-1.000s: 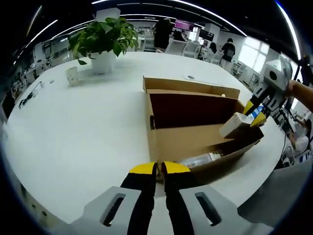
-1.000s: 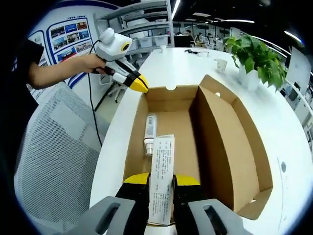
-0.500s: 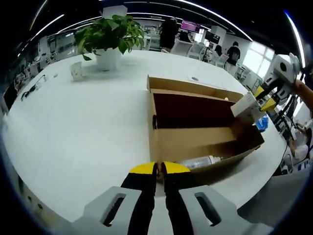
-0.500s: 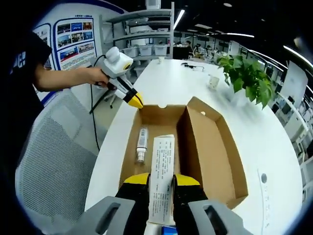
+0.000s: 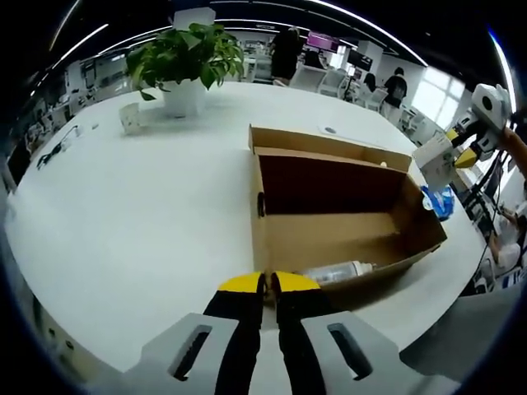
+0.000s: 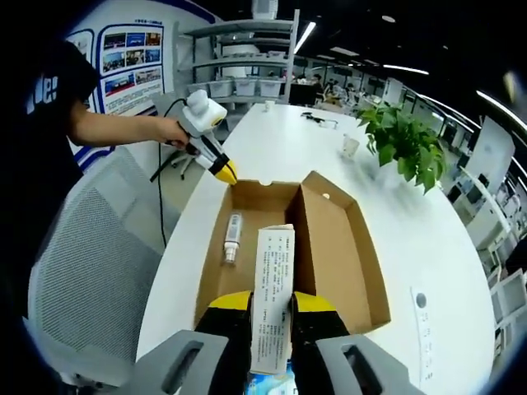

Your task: Operate the shoe box by opening the lid, removing the specified soft item, and placing it in the target area until the item is outside and the box remains undamaged.

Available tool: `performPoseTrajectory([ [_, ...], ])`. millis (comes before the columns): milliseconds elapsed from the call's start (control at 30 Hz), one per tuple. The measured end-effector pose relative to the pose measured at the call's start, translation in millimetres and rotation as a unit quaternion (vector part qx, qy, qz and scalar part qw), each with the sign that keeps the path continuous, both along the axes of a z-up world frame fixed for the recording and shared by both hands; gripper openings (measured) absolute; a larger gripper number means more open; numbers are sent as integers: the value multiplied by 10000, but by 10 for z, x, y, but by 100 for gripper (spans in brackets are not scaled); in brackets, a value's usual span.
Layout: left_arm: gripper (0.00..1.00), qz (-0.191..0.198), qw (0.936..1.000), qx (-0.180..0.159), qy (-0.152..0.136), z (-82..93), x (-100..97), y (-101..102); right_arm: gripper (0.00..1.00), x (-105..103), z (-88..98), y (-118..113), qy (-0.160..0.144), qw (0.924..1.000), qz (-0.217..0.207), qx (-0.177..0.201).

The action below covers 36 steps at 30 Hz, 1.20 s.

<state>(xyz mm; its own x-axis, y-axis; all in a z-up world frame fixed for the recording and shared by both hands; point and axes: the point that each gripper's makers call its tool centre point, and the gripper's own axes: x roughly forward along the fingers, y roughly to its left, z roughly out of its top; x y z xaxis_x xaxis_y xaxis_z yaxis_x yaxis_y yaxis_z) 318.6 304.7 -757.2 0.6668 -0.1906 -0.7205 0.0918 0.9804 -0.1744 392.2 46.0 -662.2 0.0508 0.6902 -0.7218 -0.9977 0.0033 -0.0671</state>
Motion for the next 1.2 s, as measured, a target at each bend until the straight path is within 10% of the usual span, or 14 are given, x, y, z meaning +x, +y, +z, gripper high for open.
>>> performPoseTrajectory([
  [1200,3,-32,10000,49,59,-26,-13,-12,12,526,-254,-1373,-701,9903,-262,-1168],
])
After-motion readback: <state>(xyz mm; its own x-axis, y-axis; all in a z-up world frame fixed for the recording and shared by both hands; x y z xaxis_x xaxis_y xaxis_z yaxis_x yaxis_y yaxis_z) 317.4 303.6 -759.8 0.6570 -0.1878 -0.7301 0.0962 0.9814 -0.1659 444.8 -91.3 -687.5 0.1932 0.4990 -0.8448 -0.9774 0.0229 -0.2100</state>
